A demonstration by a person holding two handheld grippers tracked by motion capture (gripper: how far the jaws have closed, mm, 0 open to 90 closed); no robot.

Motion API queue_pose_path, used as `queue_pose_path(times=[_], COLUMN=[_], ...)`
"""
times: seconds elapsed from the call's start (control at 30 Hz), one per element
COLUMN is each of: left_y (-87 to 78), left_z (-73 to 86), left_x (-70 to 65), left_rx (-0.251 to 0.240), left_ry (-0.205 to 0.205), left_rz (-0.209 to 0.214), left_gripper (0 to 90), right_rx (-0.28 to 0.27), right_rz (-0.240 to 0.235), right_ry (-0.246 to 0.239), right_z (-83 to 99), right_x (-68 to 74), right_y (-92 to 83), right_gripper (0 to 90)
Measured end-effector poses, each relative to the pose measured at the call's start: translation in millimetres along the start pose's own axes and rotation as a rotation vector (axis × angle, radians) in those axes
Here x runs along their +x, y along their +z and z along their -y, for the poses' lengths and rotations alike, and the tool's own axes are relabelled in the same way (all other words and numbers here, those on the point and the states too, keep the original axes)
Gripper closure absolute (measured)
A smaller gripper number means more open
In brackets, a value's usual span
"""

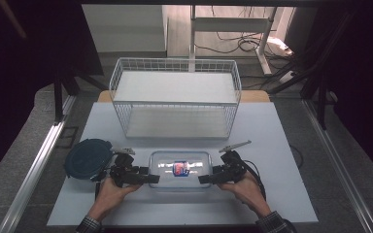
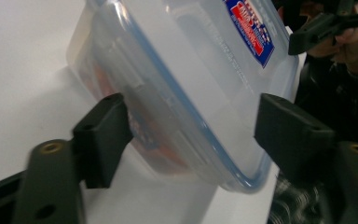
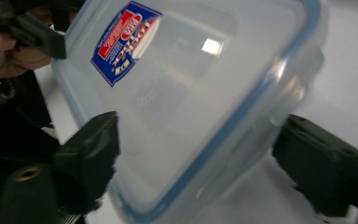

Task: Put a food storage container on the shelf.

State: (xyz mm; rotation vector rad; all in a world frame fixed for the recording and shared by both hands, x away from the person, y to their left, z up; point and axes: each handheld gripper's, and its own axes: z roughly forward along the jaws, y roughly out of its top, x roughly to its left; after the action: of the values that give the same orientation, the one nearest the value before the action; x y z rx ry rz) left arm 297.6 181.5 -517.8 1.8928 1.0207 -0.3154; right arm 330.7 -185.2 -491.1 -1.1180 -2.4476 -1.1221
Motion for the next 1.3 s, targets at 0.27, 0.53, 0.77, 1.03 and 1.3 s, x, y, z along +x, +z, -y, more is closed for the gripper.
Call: queue_pose_path(times=[0.27,0.53,0.77,1.03,1.3], left_y=[-14.8,-13.4,-9.5,-15.7,-25.8], left_z=[12.4,12.0,10.6,5.2,-4.8], left_x=[-4.5,-8.3,-15.1,-22.0,-23.9], left_rx=[-0.059,-0.113,-0.128,-0.159,-0.188], left_ry=[-0.005,-0.001,0.017,0.034,0.036], left_rz=[0.050,0.025,-0.018,-0.035,-0.006], left_gripper=[50.7,55.5,55.6,54.7,56.0], right_rx=[-0.050,-0.100,-0.148,-0.167,-0.204], right_rz=[-0.031,-0.003,0.041,0.037,0.025], right_ry=[0.002,0.026,0.000,-0.035,-0.059], right_z=[14.8,14.9,14.0,9.6,0.0], right_x=[4.7,5.0,7.8,11.5,13.8], right_y=[-18.2,-24.0,-29.5,-34.7,-42.7], right_gripper=[43.8,48.8,49.0,49.2,49.2])
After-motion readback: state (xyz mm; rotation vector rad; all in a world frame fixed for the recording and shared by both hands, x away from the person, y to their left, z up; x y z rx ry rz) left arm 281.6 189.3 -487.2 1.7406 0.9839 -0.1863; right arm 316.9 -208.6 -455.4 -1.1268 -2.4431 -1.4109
